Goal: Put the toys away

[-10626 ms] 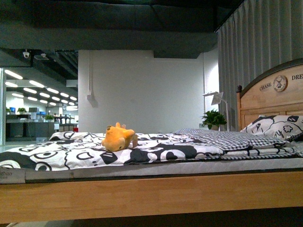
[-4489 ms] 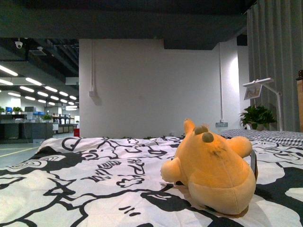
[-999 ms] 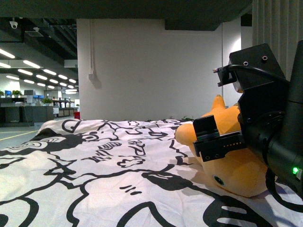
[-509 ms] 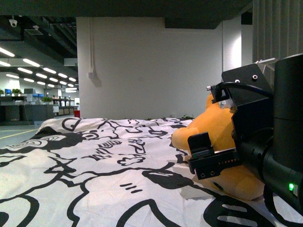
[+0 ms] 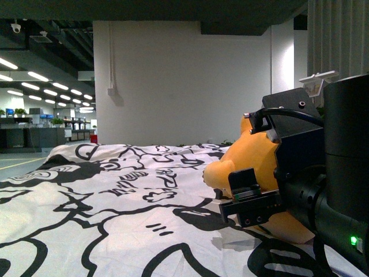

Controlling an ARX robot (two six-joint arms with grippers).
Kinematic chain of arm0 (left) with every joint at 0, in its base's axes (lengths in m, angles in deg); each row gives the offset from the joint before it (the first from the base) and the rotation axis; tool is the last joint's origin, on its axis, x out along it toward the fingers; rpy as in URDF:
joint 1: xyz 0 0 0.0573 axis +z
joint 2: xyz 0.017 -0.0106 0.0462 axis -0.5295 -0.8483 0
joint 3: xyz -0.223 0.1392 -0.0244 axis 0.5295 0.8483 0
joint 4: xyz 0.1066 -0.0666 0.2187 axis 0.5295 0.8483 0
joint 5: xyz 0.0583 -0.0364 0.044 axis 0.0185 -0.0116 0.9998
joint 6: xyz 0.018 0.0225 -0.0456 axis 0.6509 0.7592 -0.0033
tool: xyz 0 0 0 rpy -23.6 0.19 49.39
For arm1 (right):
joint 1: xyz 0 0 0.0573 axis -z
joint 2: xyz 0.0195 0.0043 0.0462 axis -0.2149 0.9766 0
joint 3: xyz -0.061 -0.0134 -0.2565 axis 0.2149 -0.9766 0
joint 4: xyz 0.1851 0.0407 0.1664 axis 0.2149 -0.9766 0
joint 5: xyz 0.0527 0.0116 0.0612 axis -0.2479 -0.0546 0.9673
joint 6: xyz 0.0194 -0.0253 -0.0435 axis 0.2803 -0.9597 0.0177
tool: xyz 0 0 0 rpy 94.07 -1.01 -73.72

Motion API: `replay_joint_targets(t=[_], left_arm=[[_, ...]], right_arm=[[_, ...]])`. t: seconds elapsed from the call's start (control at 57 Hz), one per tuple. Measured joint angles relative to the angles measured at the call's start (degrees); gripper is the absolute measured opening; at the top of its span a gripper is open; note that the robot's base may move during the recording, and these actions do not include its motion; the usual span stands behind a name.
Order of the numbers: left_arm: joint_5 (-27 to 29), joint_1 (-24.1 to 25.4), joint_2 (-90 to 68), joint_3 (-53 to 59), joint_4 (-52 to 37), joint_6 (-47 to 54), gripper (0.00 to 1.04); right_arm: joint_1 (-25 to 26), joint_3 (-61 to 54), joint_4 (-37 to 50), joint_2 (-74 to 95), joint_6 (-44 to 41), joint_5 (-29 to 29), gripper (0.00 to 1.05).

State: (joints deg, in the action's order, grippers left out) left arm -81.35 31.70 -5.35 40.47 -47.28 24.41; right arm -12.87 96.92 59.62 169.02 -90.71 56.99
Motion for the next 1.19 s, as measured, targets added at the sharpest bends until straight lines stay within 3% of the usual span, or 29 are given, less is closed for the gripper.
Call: replay_joint_targets(t=[0.281,0.526,0.754,0.842,1.035,1.192], left_arm=[[0.0,0.0,0.0,0.0,0.0,0.0,0.98],[0.0,0.0,0.0,0.0,0.0,0.0,0.98],[0.0,0.0,0.0,0.0,0.0,0.0,0.98],[0.0,0.0,0.0,0.0,0.0,0.0,0.98],[0.0,0.0,0.0,0.0,0.0,0.0,0.98],[0.0,0.0,0.0,0.0,0.0,0.0,0.98]], right_arm=[[1.0,0.0,-0.7,-0.4,1.8,3.8,0.38],[4.2,0.0,-2.7,-4.2,8.7,12.0,0.11],[8.5,0.0,-5.5,-12.4,12.5,23.2,0.08],[13.3,-0.8,-8.1,-19.7,16.1,30.4,0.08],[20.9,-5.9,-11.2,-31.5,22.2,39.9,0.08],[24.3,-11.0,-13.2,-39.3,26.4,46.2,0.08]])
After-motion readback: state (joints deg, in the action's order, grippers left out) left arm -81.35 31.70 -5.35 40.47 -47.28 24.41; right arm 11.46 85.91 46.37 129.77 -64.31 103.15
